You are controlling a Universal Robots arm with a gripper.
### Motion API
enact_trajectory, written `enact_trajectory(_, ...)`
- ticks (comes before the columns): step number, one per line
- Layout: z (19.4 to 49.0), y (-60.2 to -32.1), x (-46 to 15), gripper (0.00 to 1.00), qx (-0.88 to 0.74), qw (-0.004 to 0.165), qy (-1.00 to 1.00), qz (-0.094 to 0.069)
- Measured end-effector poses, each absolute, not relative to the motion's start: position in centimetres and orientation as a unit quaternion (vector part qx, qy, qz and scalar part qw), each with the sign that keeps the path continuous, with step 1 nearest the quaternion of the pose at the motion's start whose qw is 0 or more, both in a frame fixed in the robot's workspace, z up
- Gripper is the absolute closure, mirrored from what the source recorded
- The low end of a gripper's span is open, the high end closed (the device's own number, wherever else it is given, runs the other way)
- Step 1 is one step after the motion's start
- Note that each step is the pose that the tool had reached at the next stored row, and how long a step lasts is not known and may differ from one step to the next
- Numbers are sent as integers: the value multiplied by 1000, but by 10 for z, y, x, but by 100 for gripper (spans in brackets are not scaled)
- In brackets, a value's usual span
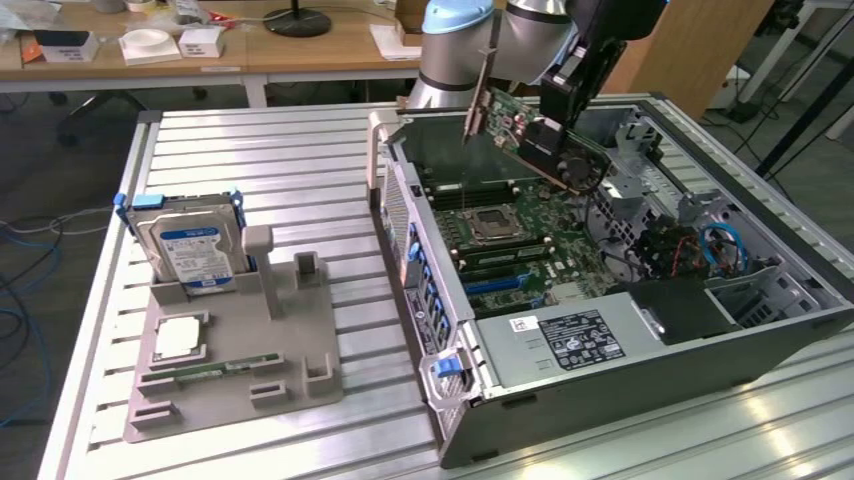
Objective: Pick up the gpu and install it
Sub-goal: 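Insert the gpu into the slot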
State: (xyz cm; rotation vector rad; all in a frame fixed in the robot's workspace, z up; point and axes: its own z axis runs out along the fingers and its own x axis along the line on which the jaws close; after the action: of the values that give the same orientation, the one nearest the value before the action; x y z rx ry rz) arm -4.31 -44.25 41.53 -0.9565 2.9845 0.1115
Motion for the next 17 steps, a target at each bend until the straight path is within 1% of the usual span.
enact_trajectory(17,415,-442,-43,74,-333,2,942,36)
